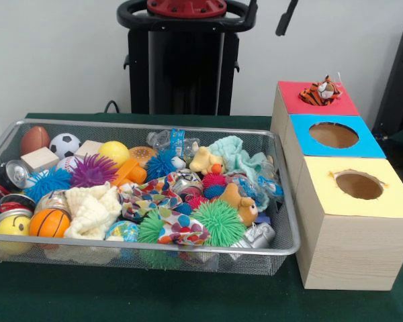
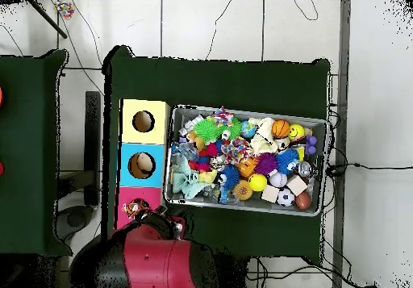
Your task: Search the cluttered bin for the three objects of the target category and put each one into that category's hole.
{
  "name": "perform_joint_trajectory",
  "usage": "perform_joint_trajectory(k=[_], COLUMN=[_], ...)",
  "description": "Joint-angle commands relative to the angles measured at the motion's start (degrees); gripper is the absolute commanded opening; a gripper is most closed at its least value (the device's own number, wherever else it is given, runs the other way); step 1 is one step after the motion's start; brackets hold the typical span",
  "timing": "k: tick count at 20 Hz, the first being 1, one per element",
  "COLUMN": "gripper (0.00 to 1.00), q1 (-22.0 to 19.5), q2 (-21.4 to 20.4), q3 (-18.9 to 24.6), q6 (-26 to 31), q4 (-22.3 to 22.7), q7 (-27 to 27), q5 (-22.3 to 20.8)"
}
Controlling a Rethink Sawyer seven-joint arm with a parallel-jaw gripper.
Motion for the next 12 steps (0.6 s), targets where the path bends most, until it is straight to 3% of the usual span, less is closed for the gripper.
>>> perform_joint_trajectory(k=[1,12], gripper=[1.0,1.0], q1=[2.3,3.3], q2=[2.4,3.7], q3=[1.3,0.1], q6=[8.3,7.8], q4=[-3.3,-3.0], q7=[5.8,7.2], q5=[-2.9,-3.0])
